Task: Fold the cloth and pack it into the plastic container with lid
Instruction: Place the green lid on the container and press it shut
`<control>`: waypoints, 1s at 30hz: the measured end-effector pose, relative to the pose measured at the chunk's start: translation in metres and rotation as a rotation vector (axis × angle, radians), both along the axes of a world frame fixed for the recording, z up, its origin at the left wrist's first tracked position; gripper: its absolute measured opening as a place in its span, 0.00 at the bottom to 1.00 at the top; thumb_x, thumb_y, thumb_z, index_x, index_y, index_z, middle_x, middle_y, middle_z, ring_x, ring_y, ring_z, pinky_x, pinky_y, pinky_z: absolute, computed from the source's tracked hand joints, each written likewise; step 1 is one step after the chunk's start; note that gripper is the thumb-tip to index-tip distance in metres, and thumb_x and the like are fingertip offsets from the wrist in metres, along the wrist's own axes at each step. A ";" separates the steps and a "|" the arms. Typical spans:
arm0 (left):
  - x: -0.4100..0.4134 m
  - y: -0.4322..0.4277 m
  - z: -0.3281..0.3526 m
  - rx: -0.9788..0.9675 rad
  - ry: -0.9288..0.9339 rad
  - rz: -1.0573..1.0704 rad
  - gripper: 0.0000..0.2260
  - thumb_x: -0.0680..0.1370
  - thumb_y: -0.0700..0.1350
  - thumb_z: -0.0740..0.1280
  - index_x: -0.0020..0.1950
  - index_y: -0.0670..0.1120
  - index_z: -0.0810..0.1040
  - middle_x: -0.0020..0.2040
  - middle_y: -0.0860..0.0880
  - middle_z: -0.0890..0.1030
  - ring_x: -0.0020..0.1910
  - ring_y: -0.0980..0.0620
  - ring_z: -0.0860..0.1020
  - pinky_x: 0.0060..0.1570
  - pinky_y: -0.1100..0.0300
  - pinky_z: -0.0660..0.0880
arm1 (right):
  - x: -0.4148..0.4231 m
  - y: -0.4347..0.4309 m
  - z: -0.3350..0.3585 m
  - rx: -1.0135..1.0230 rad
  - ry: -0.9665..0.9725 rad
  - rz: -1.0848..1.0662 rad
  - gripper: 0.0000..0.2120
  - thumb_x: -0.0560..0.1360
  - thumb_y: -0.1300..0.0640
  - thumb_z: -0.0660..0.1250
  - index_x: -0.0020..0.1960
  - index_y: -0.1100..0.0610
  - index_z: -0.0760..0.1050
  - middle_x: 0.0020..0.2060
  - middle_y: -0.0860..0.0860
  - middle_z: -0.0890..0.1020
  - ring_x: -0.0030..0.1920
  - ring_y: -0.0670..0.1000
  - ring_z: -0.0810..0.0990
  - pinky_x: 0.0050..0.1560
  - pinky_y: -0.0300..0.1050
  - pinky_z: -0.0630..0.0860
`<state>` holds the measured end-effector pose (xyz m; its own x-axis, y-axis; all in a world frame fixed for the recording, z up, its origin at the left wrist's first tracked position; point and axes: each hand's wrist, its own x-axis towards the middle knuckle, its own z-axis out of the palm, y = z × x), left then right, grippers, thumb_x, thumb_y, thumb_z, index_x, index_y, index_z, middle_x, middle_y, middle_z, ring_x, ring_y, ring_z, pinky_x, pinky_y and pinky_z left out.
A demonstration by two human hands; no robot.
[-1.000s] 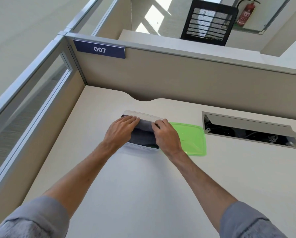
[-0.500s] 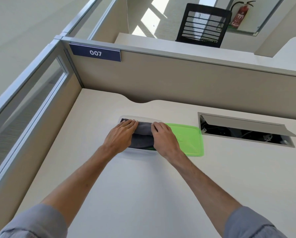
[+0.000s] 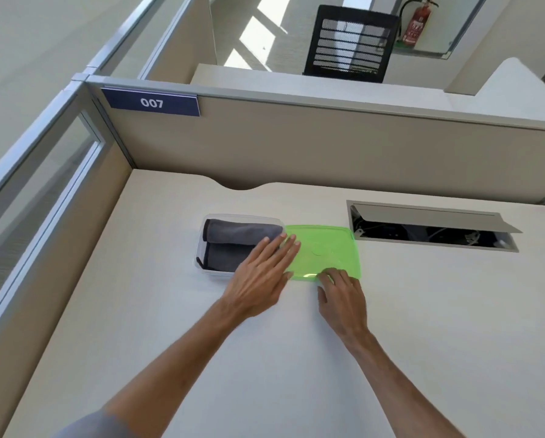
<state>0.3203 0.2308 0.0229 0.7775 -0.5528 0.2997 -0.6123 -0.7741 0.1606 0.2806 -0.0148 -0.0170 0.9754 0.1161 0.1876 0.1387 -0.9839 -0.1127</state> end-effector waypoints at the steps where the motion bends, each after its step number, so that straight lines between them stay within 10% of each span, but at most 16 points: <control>1: -0.004 -0.009 -0.003 0.029 0.010 -0.021 0.30 0.90 0.51 0.58 0.91 0.45 0.57 0.91 0.46 0.58 0.91 0.45 0.56 0.89 0.43 0.54 | -0.001 -0.003 -0.001 -0.019 -0.011 -0.004 0.11 0.73 0.60 0.77 0.55 0.55 0.84 0.54 0.52 0.86 0.56 0.57 0.83 0.54 0.55 0.79; 10: -0.030 -0.036 -0.023 0.189 0.016 -0.081 0.39 0.81 0.53 0.75 0.88 0.42 0.65 0.87 0.43 0.68 0.89 0.42 0.63 0.88 0.42 0.55 | -0.033 -0.024 0.028 -0.042 -0.180 0.047 0.03 0.80 0.60 0.73 0.50 0.53 0.83 0.48 0.49 0.84 0.48 0.56 0.84 0.52 0.54 0.77; 17: -0.043 -0.041 -0.014 -0.057 -0.066 -0.130 0.18 0.85 0.45 0.72 0.76 0.46 0.81 0.72 0.48 0.85 0.78 0.46 0.79 0.81 0.45 0.73 | -0.066 -0.035 0.079 0.071 -0.248 0.049 0.02 0.82 0.57 0.71 0.51 0.52 0.82 0.49 0.45 0.84 0.48 0.53 0.84 0.56 0.52 0.76; 22: -0.054 -0.044 0.028 -0.318 0.280 -0.023 0.10 0.88 0.50 0.66 0.67 0.53 0.84 0.60 0.55 0.89 0.55 0.47 0.86 0.49 0.53 0.81 | -0.078 -0.033 0.116 0.204 -0.250 -0.009 0.03 0.81 0.54 0.70 0.54 0.50 0.82 0.51 0.42 0.84 0.51 0.51 0.84 0.60 0.53 0.74; 30: -0.035 0.001 0.077 -0.875 0.817 0.072 0.08 0.87 0.44 0.71 0.63 0.42 0.84 0.53 0.47 0.89 0.56 0.52 0.88 0.62 0.52 0.82 | -0.055 -0.036 0.137 0.615 -0.251 -0.274 0.21 0.81 0.62 0.72 0.72 0.53 0.77 0.69 0.49 0.80 0.70 0.53 0.78 0.70 0.54 0.71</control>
